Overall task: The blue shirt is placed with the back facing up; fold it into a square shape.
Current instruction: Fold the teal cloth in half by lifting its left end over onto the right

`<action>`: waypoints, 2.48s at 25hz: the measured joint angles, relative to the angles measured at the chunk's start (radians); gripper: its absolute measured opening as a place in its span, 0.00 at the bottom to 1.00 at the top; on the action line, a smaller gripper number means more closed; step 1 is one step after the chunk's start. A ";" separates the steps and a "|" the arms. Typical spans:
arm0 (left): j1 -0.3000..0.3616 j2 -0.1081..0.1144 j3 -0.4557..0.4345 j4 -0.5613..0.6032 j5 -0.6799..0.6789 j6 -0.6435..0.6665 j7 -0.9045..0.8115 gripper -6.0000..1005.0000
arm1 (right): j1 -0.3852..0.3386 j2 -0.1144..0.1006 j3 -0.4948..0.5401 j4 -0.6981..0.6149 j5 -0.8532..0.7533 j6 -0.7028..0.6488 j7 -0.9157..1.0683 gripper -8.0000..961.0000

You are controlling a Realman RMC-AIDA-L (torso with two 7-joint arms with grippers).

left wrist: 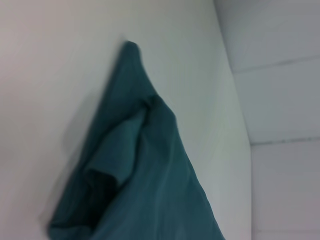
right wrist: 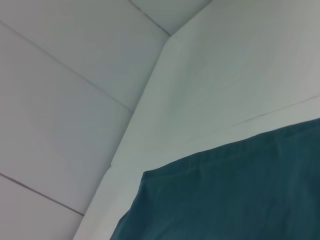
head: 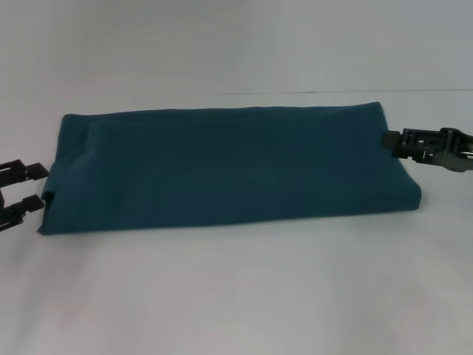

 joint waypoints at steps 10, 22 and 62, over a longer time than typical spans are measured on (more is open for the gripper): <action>0.001 -0.004 -0.001 -0.015 0.001 -0.041 -0.013 0.60 | 0.043 -0.018 -0.023 0.008 -0.017 0.051 0.072 0.63; -0.046 0.011 0.017 -0.027 0.107 -0.079 0.071 0.60 | 0.145 -0.056 -0.038 0.000 -0.196 0.088 0.280 0.63; -0.023 -0.011 0.004 -0.156 0.122 -0.312 -0.008 0.60 | 0.159 -0.085 -0.066 0.008 -0.199 0.077 0.342 0.63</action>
